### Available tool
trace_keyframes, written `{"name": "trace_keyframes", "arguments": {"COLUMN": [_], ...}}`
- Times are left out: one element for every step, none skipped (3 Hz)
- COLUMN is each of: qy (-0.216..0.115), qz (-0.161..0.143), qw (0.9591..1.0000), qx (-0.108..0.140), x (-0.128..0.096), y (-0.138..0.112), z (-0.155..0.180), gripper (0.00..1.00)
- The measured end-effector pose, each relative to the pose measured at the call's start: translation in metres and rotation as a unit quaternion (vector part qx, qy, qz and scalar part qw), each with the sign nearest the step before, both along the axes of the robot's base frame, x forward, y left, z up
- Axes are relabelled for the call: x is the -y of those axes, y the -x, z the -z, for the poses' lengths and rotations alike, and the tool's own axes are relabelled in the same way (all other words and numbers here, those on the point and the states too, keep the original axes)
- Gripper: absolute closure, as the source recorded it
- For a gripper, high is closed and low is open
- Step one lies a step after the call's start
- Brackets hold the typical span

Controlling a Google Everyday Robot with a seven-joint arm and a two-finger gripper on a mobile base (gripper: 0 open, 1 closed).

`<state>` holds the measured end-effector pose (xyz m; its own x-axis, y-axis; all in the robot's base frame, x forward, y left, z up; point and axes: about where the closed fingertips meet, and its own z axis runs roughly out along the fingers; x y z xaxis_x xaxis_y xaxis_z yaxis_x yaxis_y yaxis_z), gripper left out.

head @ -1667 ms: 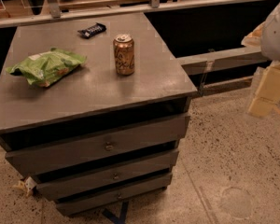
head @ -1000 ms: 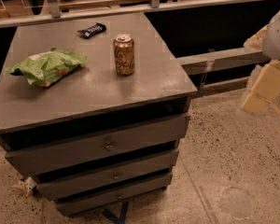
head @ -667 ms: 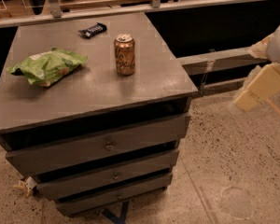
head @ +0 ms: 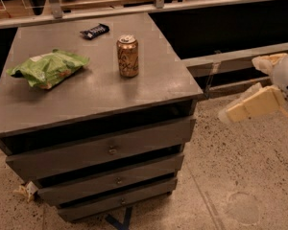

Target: Knock orange can over

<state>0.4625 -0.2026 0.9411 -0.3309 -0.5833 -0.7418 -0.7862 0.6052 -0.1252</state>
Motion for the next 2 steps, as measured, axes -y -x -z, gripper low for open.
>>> {"name": "trace_keyframes", "arguments": {"qy": [-0.030,-0.069], "qz": [0.013,0.044], "qw": [0.9972,0.9899], "qx": [0.067,0.116], "x": [-0.003,-0.005], "y": [-0.018,-0.042], "z": [0.008,0.013], "gripper": [0.00,0.00]}}
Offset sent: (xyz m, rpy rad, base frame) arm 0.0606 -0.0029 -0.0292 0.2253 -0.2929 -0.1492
